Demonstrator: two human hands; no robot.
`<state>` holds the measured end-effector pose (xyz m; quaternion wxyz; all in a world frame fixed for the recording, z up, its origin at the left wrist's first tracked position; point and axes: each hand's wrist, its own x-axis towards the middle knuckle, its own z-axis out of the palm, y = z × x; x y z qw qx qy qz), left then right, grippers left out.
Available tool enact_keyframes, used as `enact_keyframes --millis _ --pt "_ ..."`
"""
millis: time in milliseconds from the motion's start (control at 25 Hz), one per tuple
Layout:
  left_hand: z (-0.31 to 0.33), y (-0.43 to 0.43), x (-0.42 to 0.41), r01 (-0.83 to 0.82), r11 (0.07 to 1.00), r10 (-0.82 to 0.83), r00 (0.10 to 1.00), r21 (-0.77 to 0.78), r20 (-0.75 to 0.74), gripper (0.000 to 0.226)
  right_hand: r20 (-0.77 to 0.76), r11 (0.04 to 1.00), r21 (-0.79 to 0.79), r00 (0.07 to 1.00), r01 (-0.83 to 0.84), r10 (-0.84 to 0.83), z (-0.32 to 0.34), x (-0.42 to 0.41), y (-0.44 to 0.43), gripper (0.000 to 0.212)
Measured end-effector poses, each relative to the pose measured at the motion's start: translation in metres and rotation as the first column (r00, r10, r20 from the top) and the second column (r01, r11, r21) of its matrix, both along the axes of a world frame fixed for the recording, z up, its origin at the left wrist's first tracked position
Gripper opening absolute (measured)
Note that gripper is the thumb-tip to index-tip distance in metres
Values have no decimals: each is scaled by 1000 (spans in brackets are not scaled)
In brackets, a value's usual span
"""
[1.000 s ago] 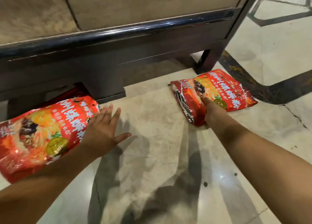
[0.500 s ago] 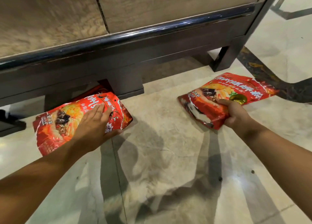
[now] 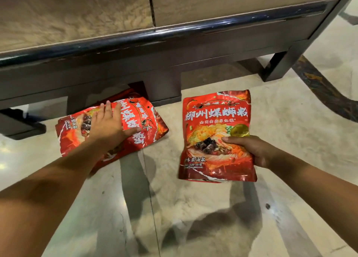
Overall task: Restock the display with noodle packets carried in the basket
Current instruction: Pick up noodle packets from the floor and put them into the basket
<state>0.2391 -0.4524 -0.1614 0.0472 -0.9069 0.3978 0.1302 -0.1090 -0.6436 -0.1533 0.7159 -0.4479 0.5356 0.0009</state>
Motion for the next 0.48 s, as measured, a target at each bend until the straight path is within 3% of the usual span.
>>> enact_keyframes --millis 240,480 --pt "2 -1 38 -72 997 72 997 38 -21 128 -74 999 -52 997 -16 12 -13 -8 -8 64" --pt "8 -4 17 -96 983 98 995 159 -6 130 -80 999 -44 996 -30 26 -10 -9 -8 60"
